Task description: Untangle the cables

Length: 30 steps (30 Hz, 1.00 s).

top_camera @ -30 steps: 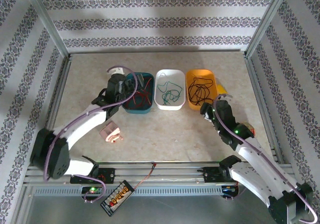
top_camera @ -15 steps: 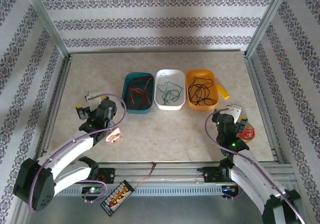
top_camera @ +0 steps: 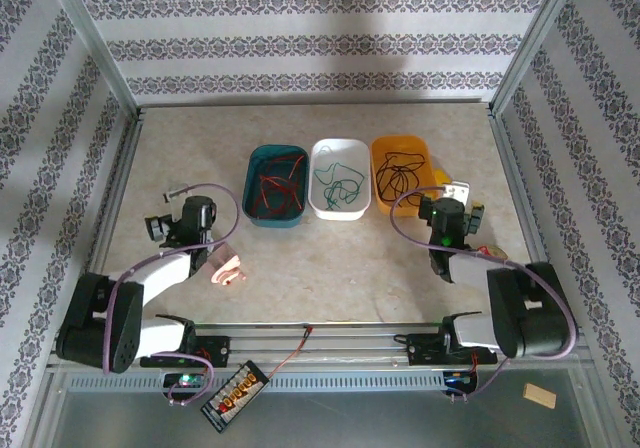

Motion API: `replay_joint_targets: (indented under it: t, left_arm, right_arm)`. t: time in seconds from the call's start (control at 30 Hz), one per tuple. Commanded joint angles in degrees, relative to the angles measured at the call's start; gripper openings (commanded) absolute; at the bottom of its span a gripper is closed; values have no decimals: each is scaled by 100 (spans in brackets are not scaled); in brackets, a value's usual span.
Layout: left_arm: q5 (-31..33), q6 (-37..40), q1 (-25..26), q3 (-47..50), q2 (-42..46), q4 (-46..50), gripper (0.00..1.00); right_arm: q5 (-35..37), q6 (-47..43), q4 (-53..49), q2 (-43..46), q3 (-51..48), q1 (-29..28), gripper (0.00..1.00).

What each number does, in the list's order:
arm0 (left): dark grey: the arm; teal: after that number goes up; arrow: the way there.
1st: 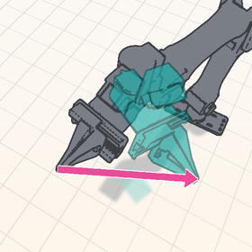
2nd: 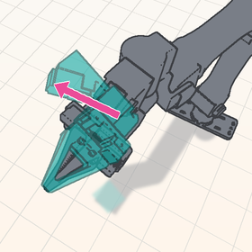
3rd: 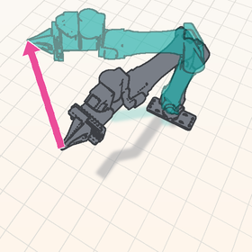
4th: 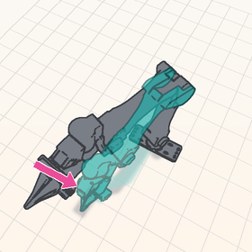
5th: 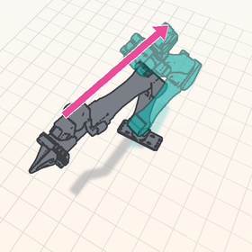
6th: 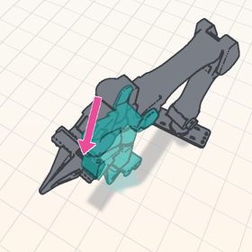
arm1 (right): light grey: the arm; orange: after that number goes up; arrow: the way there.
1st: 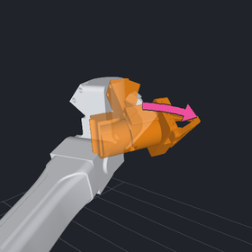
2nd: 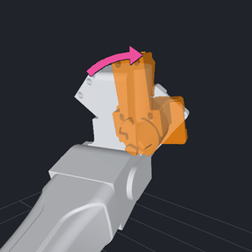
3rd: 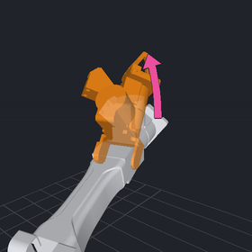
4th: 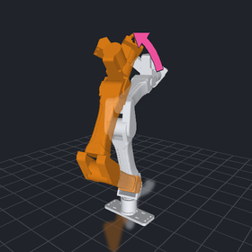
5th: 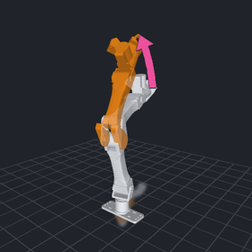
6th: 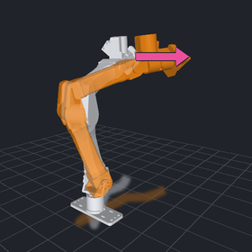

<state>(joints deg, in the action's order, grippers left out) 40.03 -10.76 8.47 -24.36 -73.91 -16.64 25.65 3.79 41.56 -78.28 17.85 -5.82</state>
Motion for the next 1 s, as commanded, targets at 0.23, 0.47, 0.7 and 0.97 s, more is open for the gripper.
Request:
replay_joint_targets:
  t: [0.23,0.47,0.7,0.97]
  left_arm:
    - [-775,534,-74,-272,-774,-1594,99]
    - [-1323,983,-100,76,-1292,-3161,99]
    - [-2751,1112,-386,535,-1572,-4060,99]
    - [-2861,1013,-539,334,-1728,-3957,99]
  right_arm:
    - [-1803,-104,1743,-929,43,388,98]
    - [-1831,-107,1864,-961,17,389,98]
    - [-1807,-104,1856,-963,26,389,98]
    - [-1409,-163,1748,-999,116,228,98]
